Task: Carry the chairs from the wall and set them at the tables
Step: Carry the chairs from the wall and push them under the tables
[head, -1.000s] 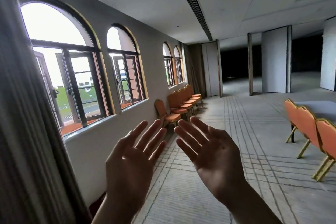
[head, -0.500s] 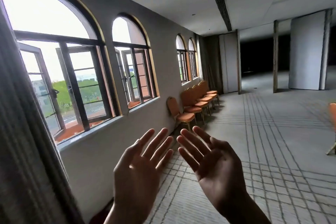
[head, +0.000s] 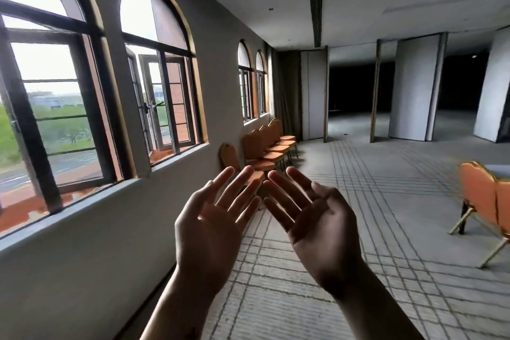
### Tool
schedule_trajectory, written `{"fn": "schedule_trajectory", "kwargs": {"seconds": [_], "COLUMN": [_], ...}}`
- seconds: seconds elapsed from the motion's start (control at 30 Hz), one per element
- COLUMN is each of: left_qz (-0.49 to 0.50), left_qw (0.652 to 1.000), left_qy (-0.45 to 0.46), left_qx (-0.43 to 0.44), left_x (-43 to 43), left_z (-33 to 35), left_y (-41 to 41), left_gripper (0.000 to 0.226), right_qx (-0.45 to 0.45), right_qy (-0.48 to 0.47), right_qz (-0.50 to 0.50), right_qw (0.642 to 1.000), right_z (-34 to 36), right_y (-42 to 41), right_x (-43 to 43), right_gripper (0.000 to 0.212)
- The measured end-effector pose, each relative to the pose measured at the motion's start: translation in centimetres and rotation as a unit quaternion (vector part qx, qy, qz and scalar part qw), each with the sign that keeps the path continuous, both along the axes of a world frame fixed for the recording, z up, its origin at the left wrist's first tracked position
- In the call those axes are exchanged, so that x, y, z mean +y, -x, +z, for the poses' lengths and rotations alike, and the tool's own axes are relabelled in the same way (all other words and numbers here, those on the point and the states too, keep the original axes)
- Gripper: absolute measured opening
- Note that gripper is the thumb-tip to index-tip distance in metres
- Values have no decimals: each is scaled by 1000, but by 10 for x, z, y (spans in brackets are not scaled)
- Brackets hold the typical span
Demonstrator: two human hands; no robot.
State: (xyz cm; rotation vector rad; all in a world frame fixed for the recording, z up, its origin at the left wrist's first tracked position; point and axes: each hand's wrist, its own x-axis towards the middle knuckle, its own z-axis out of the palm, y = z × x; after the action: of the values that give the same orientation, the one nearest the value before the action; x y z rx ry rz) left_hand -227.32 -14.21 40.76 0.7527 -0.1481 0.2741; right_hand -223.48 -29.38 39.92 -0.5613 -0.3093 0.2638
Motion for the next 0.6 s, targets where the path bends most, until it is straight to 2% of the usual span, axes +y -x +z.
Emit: {"fn": "schedule_trajectory", "kwargs": {"seconds": [0.13, 0.33, 0.37, 0.4, 0.5, 0.53, 0.6], "left_qz": [-13, 17, 33, 31, 34, 38, 59], "left_qw": [1000, 1000, 999, 999, 999, 999, 998], "left_qy": [13, 14, 7, 4, -6, -8, -9], "left_qx": [-10, 15, 27, 28, 26, 26, 37], "left_x": [35, 99, 100, 117, 126, 138, 154], "left_z": [0, -23, -22, -38, -35, -45, -41], "left_y": [-54, -169, -180, -232, -254, -292, -334], "left_gripper": [48, 49, 49, 48, 46, 45, 44], "right_qx": [-8, -24, -10, 11, -10, 7, 22], "right_qy": [-14, 23, 28, 24, 6, -8, 1], "right_qz": [9, 8, 4, 20, 20, 46, 40], "right_qw": [1000, 999, 1000, 999, 1000, 999, 999], "right_z": [0, -21, -22, -38, -41, -49, -50], "right_y": [-59, -179, -190, -243, -275, -314, -364], "right_x": [35, 98, 101, 119, 129, 143, 164], "right_gripper": [49, 47, 47, 46, 45, 45, 44]}}
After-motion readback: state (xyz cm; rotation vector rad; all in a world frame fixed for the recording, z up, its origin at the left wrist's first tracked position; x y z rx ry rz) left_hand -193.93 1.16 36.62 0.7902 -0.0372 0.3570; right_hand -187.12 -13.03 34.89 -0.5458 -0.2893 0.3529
